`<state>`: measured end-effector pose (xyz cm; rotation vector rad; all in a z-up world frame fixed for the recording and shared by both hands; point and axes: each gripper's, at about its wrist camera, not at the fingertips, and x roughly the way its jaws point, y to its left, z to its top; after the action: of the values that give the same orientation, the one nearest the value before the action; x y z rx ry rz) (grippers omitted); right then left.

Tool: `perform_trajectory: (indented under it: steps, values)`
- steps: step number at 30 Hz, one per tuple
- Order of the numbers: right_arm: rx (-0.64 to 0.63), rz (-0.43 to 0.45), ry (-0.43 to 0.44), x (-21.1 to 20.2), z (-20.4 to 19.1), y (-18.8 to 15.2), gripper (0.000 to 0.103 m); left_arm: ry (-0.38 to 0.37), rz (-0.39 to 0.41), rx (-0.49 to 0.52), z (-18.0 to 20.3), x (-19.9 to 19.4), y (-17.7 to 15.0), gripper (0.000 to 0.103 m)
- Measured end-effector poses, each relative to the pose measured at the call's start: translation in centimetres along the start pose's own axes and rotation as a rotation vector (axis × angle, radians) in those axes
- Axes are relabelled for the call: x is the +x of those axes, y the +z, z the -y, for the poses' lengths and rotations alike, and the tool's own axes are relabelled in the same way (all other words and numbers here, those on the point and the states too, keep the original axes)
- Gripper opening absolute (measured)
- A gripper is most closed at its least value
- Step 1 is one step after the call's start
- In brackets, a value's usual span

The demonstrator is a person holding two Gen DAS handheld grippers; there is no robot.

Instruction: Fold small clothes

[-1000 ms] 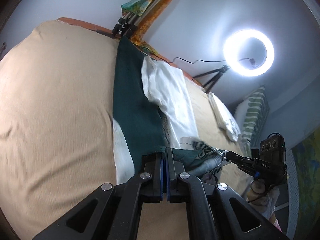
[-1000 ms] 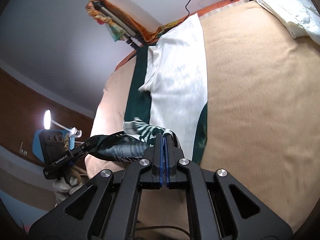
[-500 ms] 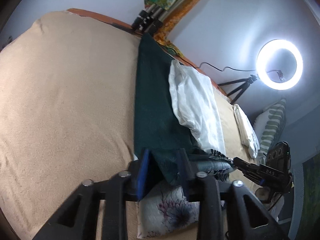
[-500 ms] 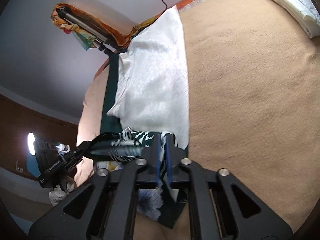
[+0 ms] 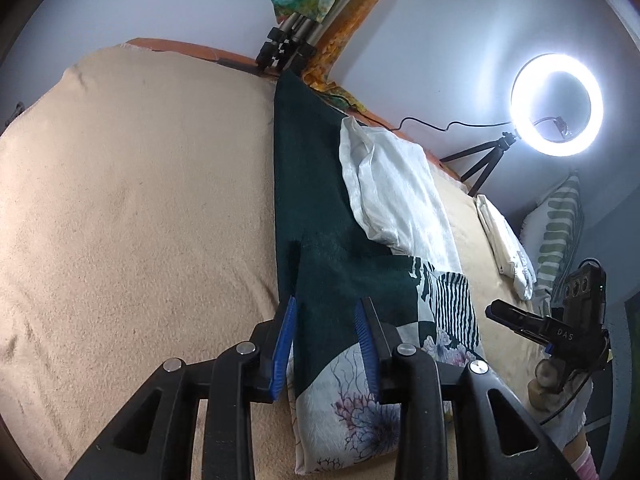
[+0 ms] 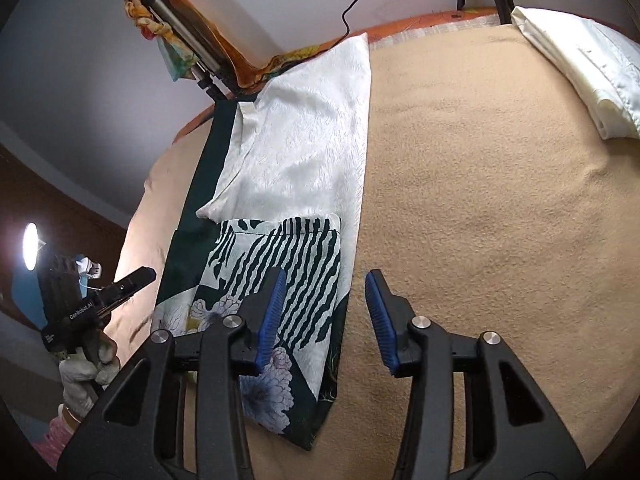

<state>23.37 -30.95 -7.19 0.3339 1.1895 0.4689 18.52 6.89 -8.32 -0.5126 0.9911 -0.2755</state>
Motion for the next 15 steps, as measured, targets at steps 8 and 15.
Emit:
perform_trajectory:
  steps: [8,15]
  values:
    - [-0.065,0.017,-0.030,0.3,-1.7,1.5,0.039,0.040,0.040,-0.007,-0.3,-0.2,2.4,0.031]
    - [-0.124,0.065,-0.082,0.3,-1.2,4.8,0.039,0.056,0.044,0.015,-0.6,1.3,7.2,0.041]
